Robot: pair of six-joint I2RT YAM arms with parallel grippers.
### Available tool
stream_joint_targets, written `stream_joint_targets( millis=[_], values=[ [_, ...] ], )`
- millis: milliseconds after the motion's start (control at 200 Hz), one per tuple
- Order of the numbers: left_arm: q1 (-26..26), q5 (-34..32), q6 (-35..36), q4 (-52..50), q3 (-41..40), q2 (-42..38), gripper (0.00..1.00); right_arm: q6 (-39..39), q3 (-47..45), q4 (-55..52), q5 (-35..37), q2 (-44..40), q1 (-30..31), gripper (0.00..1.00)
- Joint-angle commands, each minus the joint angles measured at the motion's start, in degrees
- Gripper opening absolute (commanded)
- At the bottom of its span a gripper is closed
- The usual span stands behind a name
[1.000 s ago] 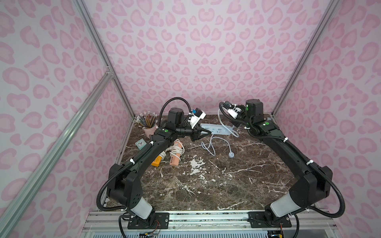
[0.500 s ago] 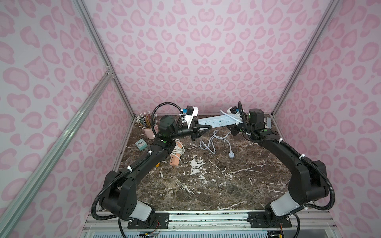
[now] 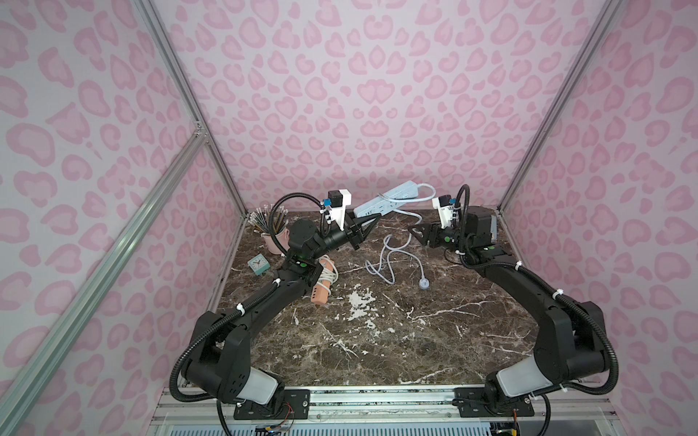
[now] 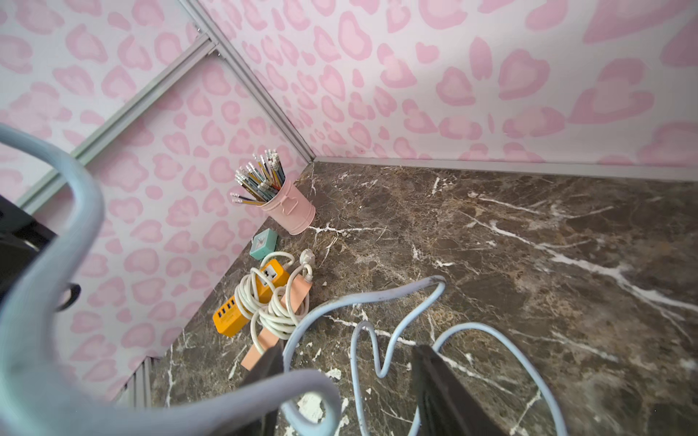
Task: Wrap the cord around the power strip
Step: Wrap the power cord around the power strip, then adjust the power strip.
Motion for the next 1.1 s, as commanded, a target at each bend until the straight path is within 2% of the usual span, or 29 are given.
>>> stream_joint_targets(
  millis=[0,195,345,680,770,955,1095],
  values=[
    [-0.6,-5.4,4.4,3.0,-1.0,-0.3,0.03,9.2,0.8,-1.7,2.7,-2.6,0.2,0.62],
    [-2.5,-10.3,7.3,3.2,-2.0,0.8,0.03,24.2,-5.7,6.9,5.4,-11.2,2.7,0.73],
    [-4.0,-14.1,9.1,4.7,-3.6,1.3,0.03,30.3,-6.3,7.6,9.2,-15.0,5.9,0.76],
    [-9.6,-19.3,15.9,3.9,-4.9,1.9,0.03,46.9,-5.6,12.2,13.4,-13.3,6.8,0.76],
    [-11.0,-19.9,17.3,2.7,-4.5,2.3,0.03,49.3,-5.3,15.2,13.2,-11.8,7.3,0.76],
    [-13.6,-21.4,20.5,0.9,-4.1,2.6,0.03,52.6,-6.0,14.5,16.5,-11.1,7.3,0.76],
    [-14.6,-22.7,21.9,-0.5,-3.9,2.8,0.03,52.8,-5.9,14.5,17.9,-11.5,7.2,0.77]
  ],
)
